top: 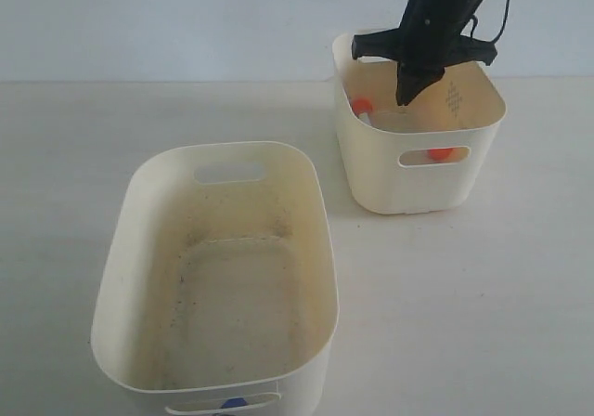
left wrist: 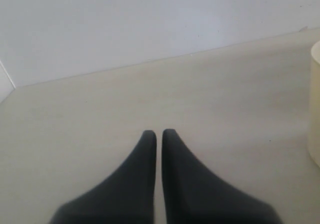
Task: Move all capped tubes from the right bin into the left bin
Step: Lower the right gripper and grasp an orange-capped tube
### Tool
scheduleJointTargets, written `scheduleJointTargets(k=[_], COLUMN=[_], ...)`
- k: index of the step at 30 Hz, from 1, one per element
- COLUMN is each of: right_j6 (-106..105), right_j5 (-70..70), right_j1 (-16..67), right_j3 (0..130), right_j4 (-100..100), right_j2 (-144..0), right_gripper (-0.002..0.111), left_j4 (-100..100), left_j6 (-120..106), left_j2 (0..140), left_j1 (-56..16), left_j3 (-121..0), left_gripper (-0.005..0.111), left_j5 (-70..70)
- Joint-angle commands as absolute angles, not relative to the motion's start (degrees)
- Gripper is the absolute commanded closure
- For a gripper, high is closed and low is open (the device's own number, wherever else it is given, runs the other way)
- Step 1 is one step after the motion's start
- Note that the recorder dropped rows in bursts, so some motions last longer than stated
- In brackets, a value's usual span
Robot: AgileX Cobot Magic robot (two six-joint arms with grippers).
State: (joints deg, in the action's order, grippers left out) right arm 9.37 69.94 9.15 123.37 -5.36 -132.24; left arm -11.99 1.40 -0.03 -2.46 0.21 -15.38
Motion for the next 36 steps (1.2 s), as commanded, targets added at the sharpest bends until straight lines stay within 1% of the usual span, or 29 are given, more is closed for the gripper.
scheduleJointTargets(k=[1,22,31,32,33,34,35,36], right_j6=[8.8,8.6,8.2,8.2,8.2,8.2,8.2,8.3], right_j5=[70.0,70.0,66.8,66.8,66.8,66.7,65.9,65.4], right_j1=[9.1,9.1,9.1,9.1,9.1,9.1,9.1,9.1], right_j3=[124.0,124.0,124.0,124.0,124.0,124.0,124.0,124.0], right_j4=[-5.6,-5.7,-6.3,-6.3,-6.6,-6.8,-7.1,-7.4], right_j2=[-133.2,-137.9,-138.2,-138.5,-139.3,-139.7,-140.5,-140.5], right_gripper=[0.108,0.108,0.107,0.105,0.096,0.091,0.075,0.067], left_j4=[-11.8,-11.8,-11.8,-11.8,-11.8,-11.8,-11.8,-11.8], left_j6=[2.2,2.2,2.2,2.2,2.2,2.2,2.2,2.2], left_j2=[0.0,0.0,0.0,0.0,0.0,0.0,0.0,0.0], left_j1=[-2.5,-2.5,-2.5,-2.5,-2.5,-2.5,-2.5,-2.5], left_j3=[0.0,0.0,0.0,0.0,0.0,0.0,0.0,0.0], left_gripper=[0.102,0.102,0.102,0.102,0.102,0.102,0.102,0.102], left_j5=[-14.9,-14.9,-14.9,-14.9,-14.9,-14.9,-14.9,-14.9])
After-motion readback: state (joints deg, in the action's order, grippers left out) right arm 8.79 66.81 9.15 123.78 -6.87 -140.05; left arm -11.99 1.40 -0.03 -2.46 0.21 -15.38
